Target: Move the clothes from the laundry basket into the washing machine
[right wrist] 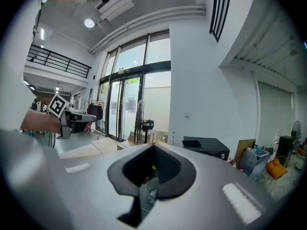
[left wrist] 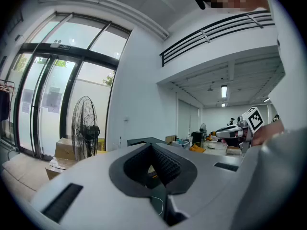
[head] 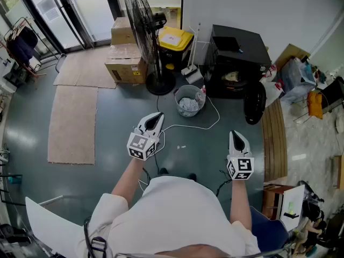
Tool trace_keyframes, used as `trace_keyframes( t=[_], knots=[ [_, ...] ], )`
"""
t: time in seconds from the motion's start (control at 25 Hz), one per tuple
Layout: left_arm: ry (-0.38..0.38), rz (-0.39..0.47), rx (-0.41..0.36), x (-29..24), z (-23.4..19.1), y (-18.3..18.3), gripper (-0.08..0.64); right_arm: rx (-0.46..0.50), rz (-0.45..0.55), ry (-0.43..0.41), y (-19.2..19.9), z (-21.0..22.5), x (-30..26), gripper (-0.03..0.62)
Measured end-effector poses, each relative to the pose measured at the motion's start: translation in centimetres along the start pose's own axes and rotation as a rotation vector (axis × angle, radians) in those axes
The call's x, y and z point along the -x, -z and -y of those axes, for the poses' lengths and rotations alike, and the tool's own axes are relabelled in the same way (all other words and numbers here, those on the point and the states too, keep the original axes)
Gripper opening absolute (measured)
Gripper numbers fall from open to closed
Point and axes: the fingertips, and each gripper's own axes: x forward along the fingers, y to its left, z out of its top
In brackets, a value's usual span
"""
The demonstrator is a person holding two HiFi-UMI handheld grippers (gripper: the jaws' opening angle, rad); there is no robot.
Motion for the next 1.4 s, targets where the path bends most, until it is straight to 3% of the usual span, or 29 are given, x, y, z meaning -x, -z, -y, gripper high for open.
trace_keyframes(
  t=[0.56, 0.88, 1.4],
  knots=[
    [0.015, -0.008, 0.011, 0.0, -0.7, 0.6, 0.005, -0.001, -0.002, 0.016, -0.2, -0.8, -0.5, 0.011],
    [0.041, -0.034, 0.012, 0.6, -1.7, 1.5, 0.005, -0.028, -0.012, 0.069, 0.3, -1.6, -0.9, 0.011],
    [0.134, -0.073, 0.002, 1.0, -4.3, 3.4, 0.005, -0.048, -0.057, 0.132, 3.0, -5.9, -1.6, 0.011]
  ],
)
